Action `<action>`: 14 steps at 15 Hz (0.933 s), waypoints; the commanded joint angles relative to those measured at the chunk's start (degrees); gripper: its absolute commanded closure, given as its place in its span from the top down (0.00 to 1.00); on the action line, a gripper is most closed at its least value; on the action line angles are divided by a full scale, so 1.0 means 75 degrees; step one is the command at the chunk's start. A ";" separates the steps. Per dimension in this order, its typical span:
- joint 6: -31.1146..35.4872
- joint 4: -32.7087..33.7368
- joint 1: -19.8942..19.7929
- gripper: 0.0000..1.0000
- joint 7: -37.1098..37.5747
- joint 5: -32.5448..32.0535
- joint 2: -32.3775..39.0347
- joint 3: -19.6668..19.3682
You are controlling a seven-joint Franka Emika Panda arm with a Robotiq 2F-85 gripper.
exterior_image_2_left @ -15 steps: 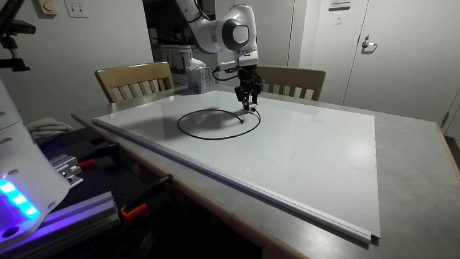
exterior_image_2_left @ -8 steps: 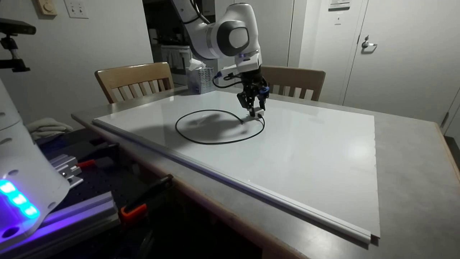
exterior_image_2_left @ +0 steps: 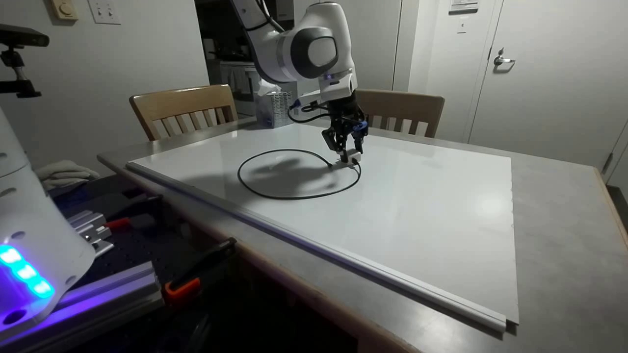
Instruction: Unwind the charger cable and stretch it along the board
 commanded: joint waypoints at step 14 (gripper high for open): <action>0.0233 -0.0322 -0.0035 0.29 0.2032 0.0373 0.0025 -0.0753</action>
